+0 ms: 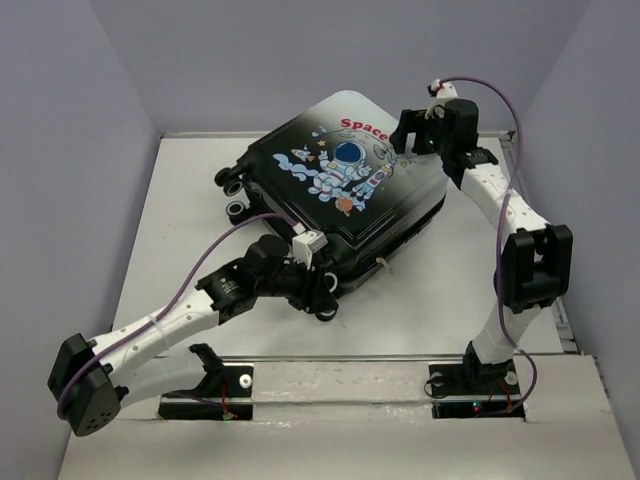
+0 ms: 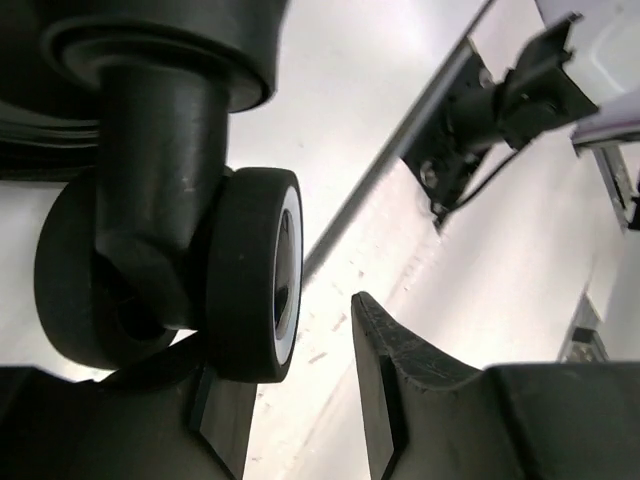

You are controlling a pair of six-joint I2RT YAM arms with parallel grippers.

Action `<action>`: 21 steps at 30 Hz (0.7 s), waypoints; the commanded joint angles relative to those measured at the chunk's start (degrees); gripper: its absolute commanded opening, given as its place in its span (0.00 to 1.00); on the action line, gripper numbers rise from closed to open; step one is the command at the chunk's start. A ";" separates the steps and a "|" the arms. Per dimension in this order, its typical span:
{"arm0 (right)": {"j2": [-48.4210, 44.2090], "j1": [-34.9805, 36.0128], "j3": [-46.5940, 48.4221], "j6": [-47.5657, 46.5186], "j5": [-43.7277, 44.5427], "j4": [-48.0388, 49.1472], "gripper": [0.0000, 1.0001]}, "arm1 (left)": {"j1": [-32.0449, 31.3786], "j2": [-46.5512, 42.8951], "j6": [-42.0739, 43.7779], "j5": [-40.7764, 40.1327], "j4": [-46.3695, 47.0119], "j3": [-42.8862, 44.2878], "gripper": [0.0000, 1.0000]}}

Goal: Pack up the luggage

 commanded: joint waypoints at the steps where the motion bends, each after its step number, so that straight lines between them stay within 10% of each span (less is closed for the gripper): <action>1: 4.19 10.56 6.74 8.57 -22.27 -14.33 0.95 | -2.04 -0.39 -4.69 0.95 15.04 2.94 0.06; 10: -6.42 10.56 13.01 9.63 -16.65 -14.06 0.99 | -2.13 -2.06 -5.13 -8.80 12.68 5.76 0.06; 15: -25.83 10.56 -8.13 12.52 -14.62 -4.08 0.91 | -2.13 -6.71 -5.66 -14.86 10.74 2.51 0.71; 21: -50.19 13.55 -40.58 19.37 -12.60 5.44 0.39 | -1.69 -10.84 -4.87 -18.65 5.13 -0.13 0.99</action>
